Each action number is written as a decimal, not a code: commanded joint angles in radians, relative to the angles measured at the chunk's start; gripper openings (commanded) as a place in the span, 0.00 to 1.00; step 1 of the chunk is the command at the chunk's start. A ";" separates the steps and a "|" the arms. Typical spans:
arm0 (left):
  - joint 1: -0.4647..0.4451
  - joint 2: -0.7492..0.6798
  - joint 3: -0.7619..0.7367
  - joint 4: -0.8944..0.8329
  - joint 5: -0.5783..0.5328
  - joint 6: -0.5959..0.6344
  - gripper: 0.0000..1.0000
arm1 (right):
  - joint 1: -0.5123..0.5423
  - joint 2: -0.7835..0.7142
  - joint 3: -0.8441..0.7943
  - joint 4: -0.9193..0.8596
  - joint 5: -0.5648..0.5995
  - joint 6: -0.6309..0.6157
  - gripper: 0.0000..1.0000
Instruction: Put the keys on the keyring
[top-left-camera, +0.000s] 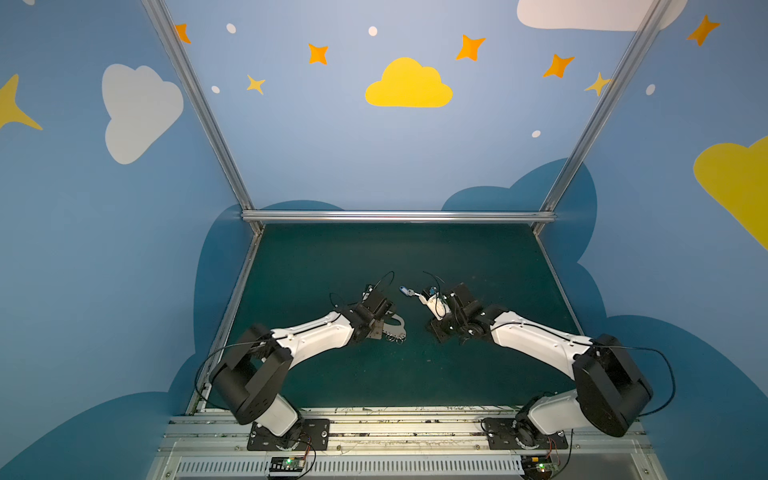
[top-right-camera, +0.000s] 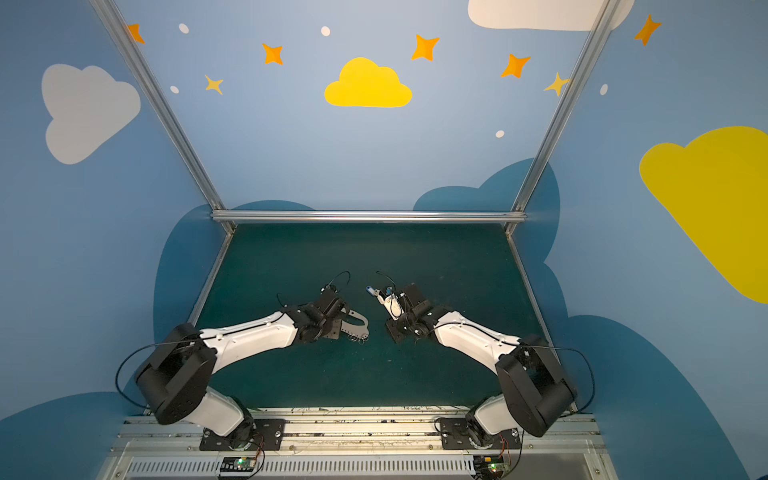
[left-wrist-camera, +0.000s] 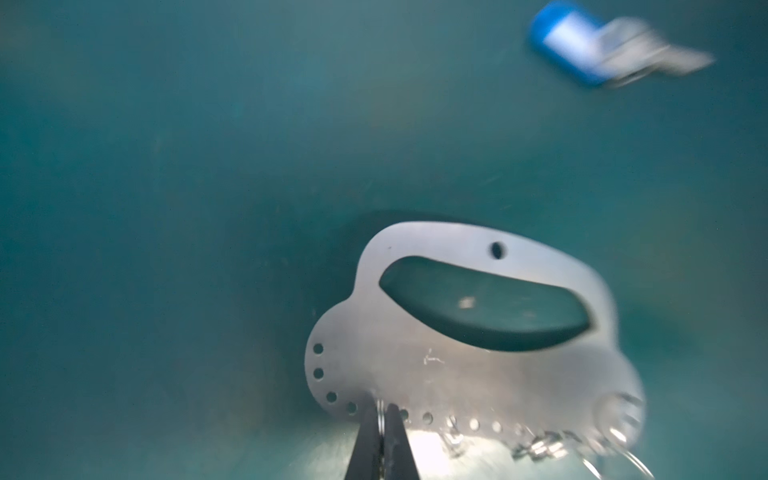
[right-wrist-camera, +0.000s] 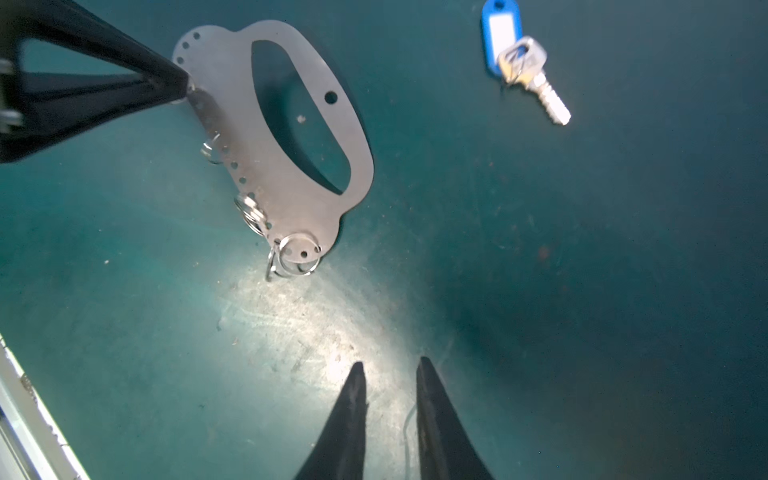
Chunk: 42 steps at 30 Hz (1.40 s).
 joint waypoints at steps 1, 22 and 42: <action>0.003 -0.105 -0.006 0.068 0.085 0.190 0.04 | -0.013 -0.068 0.030 -0.001 0.014 -0.037 0.23; 0.042 -0.456 -0.065 0.420 0.786 0.655 0.03 | -0.119 -0.385 0.030 0.124 -0.465 -0.271 0.27; 0.045 -0.409 -0.009 0.492 0.973 0.716 0.03 | -0.120 -0.424 0.008 0.212 -0.725 -0.299 0.28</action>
